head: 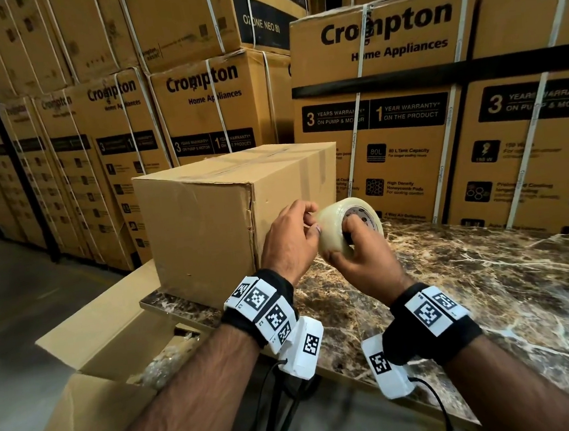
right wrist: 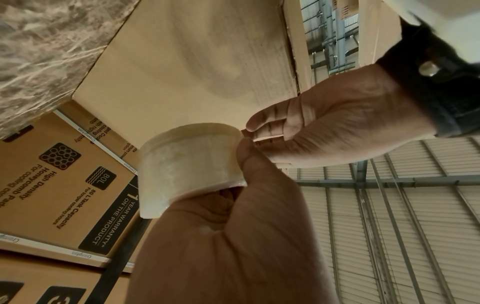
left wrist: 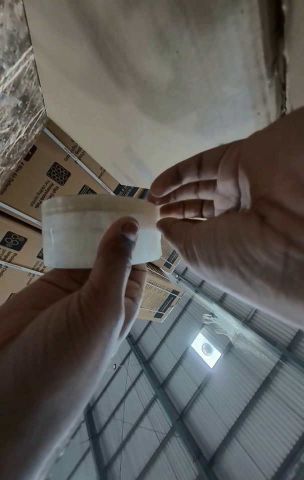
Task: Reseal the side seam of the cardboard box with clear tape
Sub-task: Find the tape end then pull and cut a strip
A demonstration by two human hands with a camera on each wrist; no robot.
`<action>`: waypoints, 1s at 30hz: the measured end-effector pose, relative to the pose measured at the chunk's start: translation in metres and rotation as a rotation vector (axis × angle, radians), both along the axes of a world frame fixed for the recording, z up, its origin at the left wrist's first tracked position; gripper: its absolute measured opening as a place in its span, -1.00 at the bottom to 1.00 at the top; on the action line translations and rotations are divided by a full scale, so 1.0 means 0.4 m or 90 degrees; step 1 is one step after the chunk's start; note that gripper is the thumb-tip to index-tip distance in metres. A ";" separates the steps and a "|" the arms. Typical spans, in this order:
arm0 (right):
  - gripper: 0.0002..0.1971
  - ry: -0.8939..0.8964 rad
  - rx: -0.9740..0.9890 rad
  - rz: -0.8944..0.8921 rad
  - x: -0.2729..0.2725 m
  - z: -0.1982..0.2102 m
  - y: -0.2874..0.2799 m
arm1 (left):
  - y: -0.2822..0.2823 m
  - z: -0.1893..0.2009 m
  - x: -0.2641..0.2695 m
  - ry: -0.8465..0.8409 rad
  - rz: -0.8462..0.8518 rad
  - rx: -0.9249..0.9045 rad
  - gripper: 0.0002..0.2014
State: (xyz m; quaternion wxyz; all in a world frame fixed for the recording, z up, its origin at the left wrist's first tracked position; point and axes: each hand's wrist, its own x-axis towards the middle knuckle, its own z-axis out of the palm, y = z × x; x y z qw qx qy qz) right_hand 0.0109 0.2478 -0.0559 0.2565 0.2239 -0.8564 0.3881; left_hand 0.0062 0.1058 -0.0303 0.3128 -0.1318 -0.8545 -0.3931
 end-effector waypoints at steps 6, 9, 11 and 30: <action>-0.74 0.018 0.002 0.010 0.000 -0.011 -0.003 | 0.005 -0.006 -0.006 0.010 0.048 -0.002 -0.77; -0.74 0.029 -0.012 0.007 0.005 -0.007 -0.010 | 0.010 -0.001 -0.001 0.026 0.068 0.009 -0.78; -0.74 0.038 -0.012 0.007 0.009 -0.002 -0.013 | 0.010 0.005 0.004 0.028 0.079 0.015 -0.79; -0.70 0.003 -0.105 0.010 0.009 -0.019 -0.022 | 0.002 -0.014 0.017 0.022 0.081 -0.019 -0.75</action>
